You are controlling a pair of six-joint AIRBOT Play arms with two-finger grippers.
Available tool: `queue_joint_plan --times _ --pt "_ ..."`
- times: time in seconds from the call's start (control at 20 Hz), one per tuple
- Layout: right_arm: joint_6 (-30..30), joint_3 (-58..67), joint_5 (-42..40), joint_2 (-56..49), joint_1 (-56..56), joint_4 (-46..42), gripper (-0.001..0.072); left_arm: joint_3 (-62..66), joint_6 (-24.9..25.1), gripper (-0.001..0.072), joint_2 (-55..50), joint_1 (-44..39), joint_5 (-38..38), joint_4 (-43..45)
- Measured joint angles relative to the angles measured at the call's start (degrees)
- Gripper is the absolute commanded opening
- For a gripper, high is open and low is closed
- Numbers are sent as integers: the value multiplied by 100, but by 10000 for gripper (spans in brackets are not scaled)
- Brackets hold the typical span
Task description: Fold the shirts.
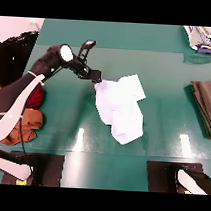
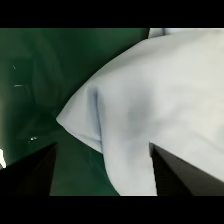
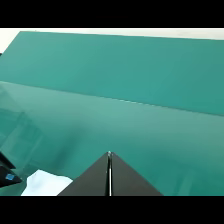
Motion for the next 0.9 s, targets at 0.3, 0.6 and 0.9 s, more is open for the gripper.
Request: queue_joint_plan --times 0.3,0.6,0.9 --pt "2 0 87 0 39 -2 12 7 518 99 -595 101 358 -693" --pt "9 -15 223 -4 157 -26 12 7 619 24 -540 372 177 -750" --pt "367 -1180 651 -15 149 -446 96 -9 411 26 455 1178 -673 205"
